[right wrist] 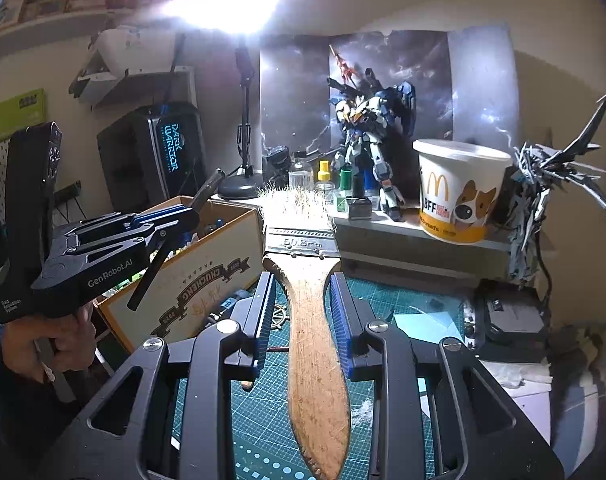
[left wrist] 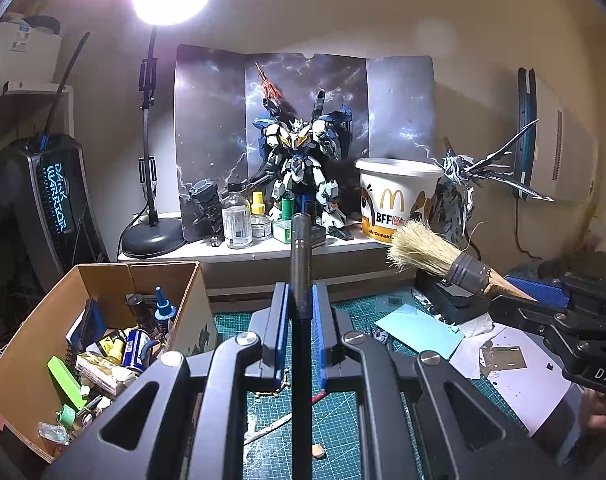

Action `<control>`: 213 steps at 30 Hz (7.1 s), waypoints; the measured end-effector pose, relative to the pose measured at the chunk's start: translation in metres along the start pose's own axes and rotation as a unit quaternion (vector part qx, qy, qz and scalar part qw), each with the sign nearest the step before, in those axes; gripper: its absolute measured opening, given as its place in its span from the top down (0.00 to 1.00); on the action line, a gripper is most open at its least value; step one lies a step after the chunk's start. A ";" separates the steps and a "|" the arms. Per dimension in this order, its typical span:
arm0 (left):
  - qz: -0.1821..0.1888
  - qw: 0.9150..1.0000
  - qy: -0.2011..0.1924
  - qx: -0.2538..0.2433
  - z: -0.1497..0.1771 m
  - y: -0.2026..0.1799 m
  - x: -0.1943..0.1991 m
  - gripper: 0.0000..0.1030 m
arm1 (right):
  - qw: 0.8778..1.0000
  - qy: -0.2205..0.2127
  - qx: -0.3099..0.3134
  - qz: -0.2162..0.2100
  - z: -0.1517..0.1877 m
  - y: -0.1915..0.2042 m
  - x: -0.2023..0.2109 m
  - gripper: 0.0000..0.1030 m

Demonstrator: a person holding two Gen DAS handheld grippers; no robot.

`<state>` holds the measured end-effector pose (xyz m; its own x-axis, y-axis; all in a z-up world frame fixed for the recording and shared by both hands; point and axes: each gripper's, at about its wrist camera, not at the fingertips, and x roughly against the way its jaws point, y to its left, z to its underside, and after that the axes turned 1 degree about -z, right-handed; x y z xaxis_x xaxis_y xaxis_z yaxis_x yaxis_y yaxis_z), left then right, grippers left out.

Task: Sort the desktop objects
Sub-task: 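Carry the black pen and paintbrush in both tools toward the cardboard box, then move the pen and paintbrush over the cardboard box with both tools, then lower the pen and paintbrush into the box and open both tools, then move both open tools back over the cutting mat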

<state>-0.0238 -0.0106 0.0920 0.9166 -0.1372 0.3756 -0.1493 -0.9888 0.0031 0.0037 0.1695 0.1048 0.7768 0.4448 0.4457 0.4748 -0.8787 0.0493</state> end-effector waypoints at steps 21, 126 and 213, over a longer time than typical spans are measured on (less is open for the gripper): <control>-0.012 1.000 0.004 0.004 0.002 0.012 0.003 0.89 | 1.000 0.000 0.009 -0.016 -0.005 0.008 -0.008 0.75; -0.232 0.948 0.198 0.089 0.022 0.265 -0.044 0.89 | 0.951 0.180 0.117 -0.224 -0.061 0.198 -0.302 0.75; -0.044 0.997 0.066 -0.019 -0.008 0.054 -0.005 0.28 | 0.999 0.033 0.004 -0.043 -0.048 -0.029 -0.076 0.52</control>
<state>-0.0392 -0.0630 0.0983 0.8703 -0.0393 0.4909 -0.0870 -0.9934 0.0746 -0.0890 0.1531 0.1120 0.7038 0.5067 0.4979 0.5428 -0.8357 0.0833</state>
